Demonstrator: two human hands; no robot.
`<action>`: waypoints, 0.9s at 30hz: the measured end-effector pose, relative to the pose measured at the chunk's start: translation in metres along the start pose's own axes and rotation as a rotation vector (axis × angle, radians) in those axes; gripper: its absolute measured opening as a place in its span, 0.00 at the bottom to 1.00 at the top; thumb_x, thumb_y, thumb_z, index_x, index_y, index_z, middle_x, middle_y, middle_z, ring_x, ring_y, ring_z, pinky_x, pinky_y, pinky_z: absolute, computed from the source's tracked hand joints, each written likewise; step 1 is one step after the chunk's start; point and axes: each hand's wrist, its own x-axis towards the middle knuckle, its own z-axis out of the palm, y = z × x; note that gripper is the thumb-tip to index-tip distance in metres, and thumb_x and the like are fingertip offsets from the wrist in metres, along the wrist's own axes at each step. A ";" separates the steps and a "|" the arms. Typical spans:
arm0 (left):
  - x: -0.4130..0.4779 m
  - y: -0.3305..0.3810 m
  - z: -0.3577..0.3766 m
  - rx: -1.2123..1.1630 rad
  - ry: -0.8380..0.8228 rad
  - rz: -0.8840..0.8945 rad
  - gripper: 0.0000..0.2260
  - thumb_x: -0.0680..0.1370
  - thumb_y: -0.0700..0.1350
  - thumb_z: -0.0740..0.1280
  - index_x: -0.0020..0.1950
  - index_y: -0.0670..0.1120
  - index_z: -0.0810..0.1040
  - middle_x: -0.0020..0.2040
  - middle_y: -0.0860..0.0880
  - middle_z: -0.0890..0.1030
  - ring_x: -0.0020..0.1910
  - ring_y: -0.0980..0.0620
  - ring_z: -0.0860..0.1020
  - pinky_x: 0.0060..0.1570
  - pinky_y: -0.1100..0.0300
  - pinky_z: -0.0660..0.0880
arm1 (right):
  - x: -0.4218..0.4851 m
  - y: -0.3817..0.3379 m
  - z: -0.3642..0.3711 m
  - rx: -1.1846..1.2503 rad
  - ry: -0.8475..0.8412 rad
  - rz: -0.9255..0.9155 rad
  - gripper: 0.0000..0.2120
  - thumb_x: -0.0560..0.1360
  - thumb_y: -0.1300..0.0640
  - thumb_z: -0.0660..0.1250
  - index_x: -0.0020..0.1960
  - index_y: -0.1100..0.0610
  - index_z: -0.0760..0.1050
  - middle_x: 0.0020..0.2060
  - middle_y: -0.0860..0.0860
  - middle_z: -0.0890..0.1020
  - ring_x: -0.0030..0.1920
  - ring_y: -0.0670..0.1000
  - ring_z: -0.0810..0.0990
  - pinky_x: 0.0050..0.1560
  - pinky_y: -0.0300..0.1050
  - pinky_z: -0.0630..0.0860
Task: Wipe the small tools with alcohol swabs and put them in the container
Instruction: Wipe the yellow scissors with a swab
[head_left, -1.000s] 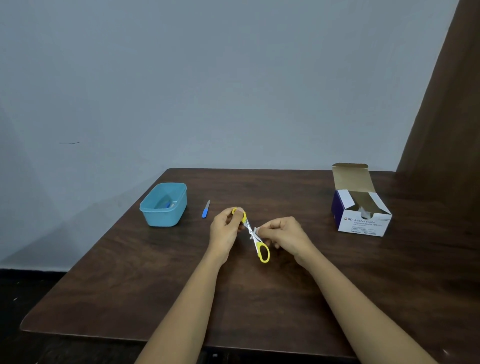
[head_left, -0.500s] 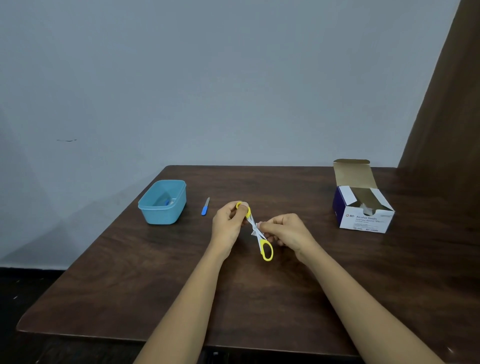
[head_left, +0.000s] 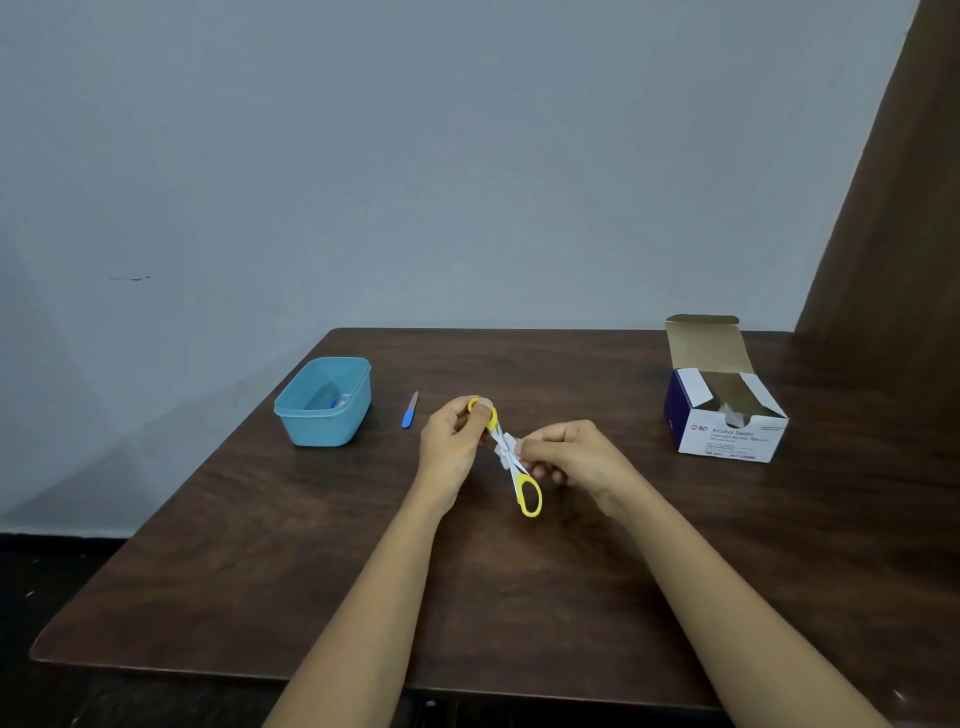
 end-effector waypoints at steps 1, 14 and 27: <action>0.000 0.000 0.000 0.000 0.001 -0.001 0.08 0.80 0.46 0.63 0.50 0.44 0.80 0.40 0.51 0.80 0.42 0.56 0.78 0.46 0.61 0.77 | 0.000 0.000 -0.001 0.018 -0.005 0.009 0.05 0.72 0.60 0.70 0.39 0.57 0.84 0.30 0.48 0.82 0.30 0.41 0.75 0.31 0.35 0.66; -0.006 0.004 0.000 -0.008 0.028 0.023 0.07 0.80 0.46 0.63 0.45 0.50 0.79 0.39 0.52 0.80 0.41 0.56 0.78 0.50 0.57 0.76 | 0.001 0.003 0.001 0.270 -0.089 0.155 0.09 0.76 0.58 0.67 0.48 0.63 0.82 0.40 0.55 0.84 0.33 0.45 0.78 0.35 0.34 0.74; -0.006 0.006 0.002 0.144 0.116 0.090 0.05 0.79 0.46 0.64 0.46 0.50 0.79 0.41 0.50 0.81 0.44 0.50 0.79 0.45 0.58 0.76 | 0.001 0.004 0.010 0.001 0.019 0.067 0.04 0.73 0.58 0.71 0.42 0.58 0.84 0.31 0.48 0.82 0.25 0.40 0.72 0.31 0.33 0.69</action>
